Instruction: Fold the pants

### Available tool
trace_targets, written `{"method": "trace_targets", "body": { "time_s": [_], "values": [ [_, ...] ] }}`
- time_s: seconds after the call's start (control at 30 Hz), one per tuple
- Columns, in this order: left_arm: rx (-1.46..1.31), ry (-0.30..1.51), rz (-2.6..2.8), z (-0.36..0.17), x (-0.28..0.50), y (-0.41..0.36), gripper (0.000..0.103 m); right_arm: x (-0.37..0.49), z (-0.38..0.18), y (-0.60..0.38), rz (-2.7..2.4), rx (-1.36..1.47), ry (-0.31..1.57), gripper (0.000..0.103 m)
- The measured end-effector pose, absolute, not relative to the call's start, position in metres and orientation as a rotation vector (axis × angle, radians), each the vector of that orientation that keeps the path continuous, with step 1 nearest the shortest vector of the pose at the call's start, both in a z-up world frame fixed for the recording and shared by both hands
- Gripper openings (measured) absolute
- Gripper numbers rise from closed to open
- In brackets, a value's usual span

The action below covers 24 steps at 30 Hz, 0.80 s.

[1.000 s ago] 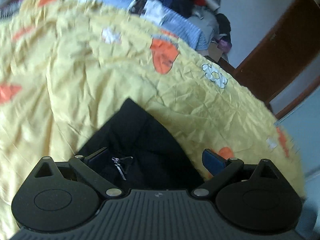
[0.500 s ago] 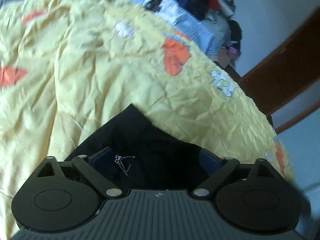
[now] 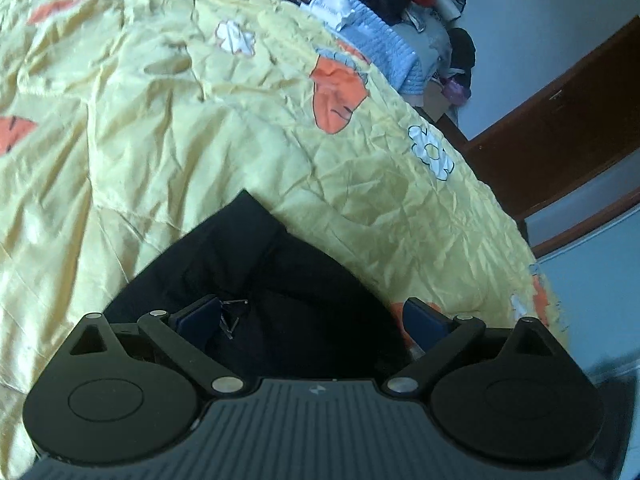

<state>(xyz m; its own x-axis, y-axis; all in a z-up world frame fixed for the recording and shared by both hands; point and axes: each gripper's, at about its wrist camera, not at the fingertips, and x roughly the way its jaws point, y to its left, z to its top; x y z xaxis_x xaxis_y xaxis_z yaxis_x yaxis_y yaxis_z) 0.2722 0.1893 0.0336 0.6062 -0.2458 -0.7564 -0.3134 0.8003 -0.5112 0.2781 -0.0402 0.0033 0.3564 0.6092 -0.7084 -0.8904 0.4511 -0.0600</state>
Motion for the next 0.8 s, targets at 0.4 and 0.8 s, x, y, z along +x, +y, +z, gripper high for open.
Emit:
{"method": "trace_targets", "body": {
  "time_s": [0.4, 0.8],
  "values": [
    [-0.633, 0.898, 0.03, 0.027, 0.257, 0.181, 0.008, 0.13, 0.007, -0.033, 1.011, -0.955, 0.233, 0.008],
    [-0.642, 0.695, 0.012, 0.063, 0.176, 0.187, 0.006, 0.126, 0.03, -0.197, 0.66, -0.669, 0.423, 0.068]
  ]
}}
